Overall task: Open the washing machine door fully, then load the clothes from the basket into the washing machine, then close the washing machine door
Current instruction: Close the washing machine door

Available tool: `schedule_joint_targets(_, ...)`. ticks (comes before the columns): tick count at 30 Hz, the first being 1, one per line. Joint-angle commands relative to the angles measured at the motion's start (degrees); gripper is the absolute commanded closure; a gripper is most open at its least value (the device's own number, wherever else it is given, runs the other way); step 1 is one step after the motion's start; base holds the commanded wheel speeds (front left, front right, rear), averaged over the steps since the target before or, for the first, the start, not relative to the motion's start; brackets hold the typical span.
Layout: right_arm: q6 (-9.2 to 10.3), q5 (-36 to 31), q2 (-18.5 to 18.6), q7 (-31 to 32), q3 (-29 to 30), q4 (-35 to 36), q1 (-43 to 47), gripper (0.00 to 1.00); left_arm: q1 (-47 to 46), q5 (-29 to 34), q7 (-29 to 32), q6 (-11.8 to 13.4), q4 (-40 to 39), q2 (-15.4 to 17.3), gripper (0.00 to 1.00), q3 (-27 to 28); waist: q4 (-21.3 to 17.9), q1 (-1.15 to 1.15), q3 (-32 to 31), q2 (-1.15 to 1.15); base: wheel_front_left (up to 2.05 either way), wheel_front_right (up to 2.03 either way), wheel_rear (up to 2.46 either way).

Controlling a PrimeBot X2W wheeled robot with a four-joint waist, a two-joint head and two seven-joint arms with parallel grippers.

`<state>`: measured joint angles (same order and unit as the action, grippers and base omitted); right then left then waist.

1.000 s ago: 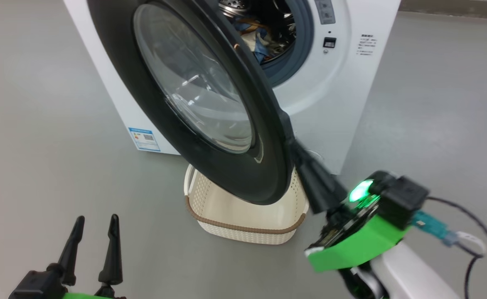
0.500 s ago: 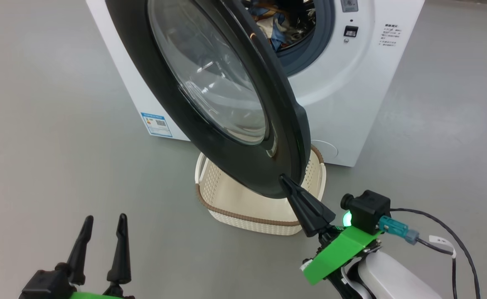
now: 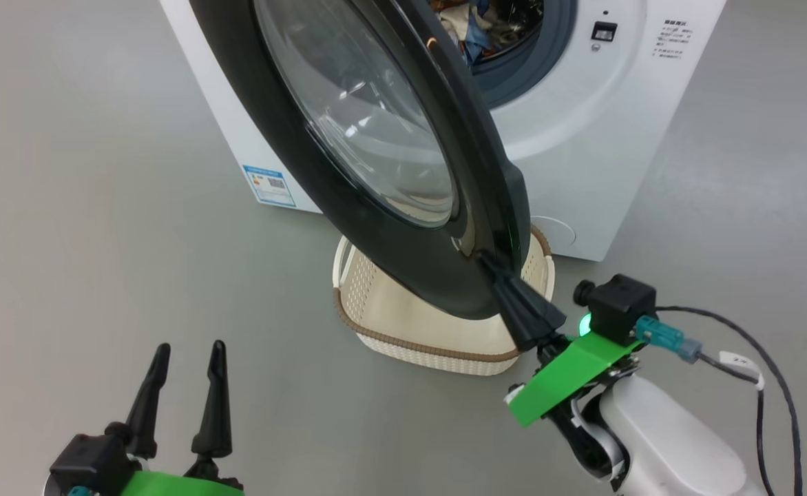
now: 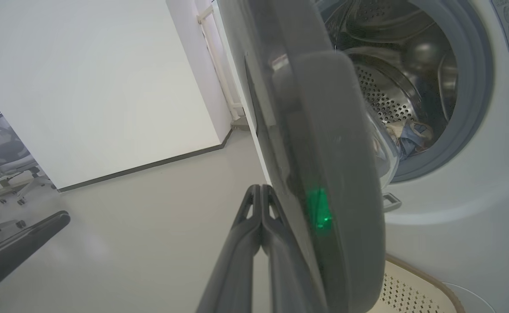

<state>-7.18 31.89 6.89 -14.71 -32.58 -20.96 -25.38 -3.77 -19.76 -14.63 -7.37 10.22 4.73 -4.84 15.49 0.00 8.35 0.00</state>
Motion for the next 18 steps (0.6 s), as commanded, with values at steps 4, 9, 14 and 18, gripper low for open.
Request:
schedule_joint_targets(4,-0.31,-0.03,-0.39,-0.29,1.29,0.97,-2.26,1.00,-2.55,-0.79,-0.37,-0.12,-1.42,0.85,0.00,1.56,0.61,0.00,1.31,0.00,0.00,0.00,0.00)
schedule_joint_targets(9,-0.31,-0.88,0.43,-0.29,4.88,1.40,-3.40,1.00,-3.49,-1.14,-0.37,-0.12,-1.80,0.48,0.00,1.12,0.79,0.00,3.33,0.00,0.00,0.00,0.00)
schedule_joint_targets(14,-0.31,-1.71,1.55,-0.29,7.48,1.69,-5.37,1.00,-5.08,-1.37,-0.37,-0.12,-2.39,0.06,0.00,0.35,1.09,0.00,5.74,0.00,0.00,0.00,0.00)
schedule_joint_targets(18,-0.31,-2.58,2.73,-0.29,10.35,1.41,-7.97,1.00,-7.28,-1.72,-0.37,-0.12,-2.82,-0.05,0.00,-1.39,1.76,0.00,8.47,0.00,0.00,0.00,0.00)
